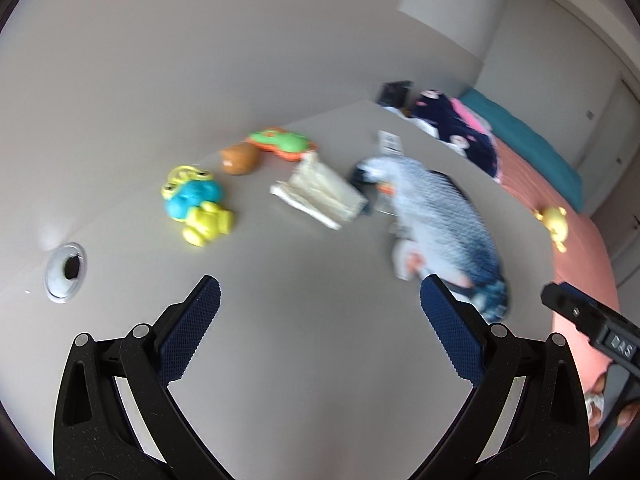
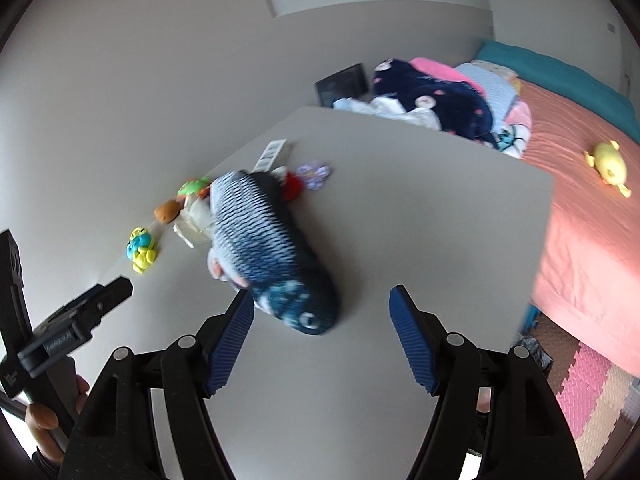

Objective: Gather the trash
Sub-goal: 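Move both grippers back over the table toward the fish plush, then grasp the teal-yellow frog toy with the left gripper while the right gripper grasps the blue fish plush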

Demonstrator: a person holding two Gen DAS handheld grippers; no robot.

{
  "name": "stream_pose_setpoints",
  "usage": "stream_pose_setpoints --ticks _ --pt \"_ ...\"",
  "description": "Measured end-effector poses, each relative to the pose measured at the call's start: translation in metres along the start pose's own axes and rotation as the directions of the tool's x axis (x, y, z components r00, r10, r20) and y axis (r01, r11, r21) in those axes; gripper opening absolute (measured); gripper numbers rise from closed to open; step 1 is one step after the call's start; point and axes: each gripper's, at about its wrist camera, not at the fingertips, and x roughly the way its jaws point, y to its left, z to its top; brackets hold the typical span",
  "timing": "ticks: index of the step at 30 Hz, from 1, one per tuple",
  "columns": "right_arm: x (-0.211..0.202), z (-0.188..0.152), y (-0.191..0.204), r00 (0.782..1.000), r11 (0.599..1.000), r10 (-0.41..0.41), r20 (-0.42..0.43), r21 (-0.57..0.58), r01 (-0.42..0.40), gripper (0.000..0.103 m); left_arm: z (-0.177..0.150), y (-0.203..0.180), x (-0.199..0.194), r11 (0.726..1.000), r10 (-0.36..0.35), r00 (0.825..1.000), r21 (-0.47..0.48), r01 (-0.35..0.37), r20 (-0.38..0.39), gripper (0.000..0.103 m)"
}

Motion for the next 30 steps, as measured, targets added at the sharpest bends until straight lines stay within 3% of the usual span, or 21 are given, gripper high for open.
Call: stream_pose_setpoints --ticks 5,8,16,20,27,28,30 --pt "0.024 0.009 0.026 1.000 0.999 0.001 -0.014 -0.046 -0.001 0.076 0.016 0.028 0.018 0.996 0.057 0.998 -0.070 -0.058 -0.009 0.097" --pt "0.035 0.016 0.035 0.999 0.997 -0.043 0.005 -0.070 0.043 0.084 0.024 0.043 0.029 0.990 0.085 0.996 -0.114 -0.086 -0.018 0.097" --pt "0.066 0.031 0.046 0.987 0.978 -0.159 0.015 -0.137 0.160 0.086 0.042 0.063 0.063 0.968 0.172 0.984 -0.179 -0.178 -0.047 0.097" --pt "0.076 0.035 0.046 0.984 0.971 -0.178 0.024 -0.155 0.180 0.086 0.050 0.062 0.076 0.956 0.237 0.970 -0.168 -0.243 -0.051 0.097" --pt "0.089 0.034 0.048 0.980 0.955 -0.197 0.034 -0.219 0.199 0.086 0.064 0.059 0.101 0.943 0.289 0.955 -0.149 -0.297 -0.069 0.097" --pt "0.090 0.033 0.050 0.980 0.953 -0.198 0.032 -0.226 0.200 0.085 0.065 0.058 0.104 0.943 0.293 0.953 -0.142 -0.301 -0.070 0.097" --pt "0.095 0.032 0.049 0.984 0.958 -0.177 0.007 -0.230 0.174 0.068 0.066 0.057 0.109 0.941 0.306 0.949 -0.124 -0.314 -0.076 0.097"
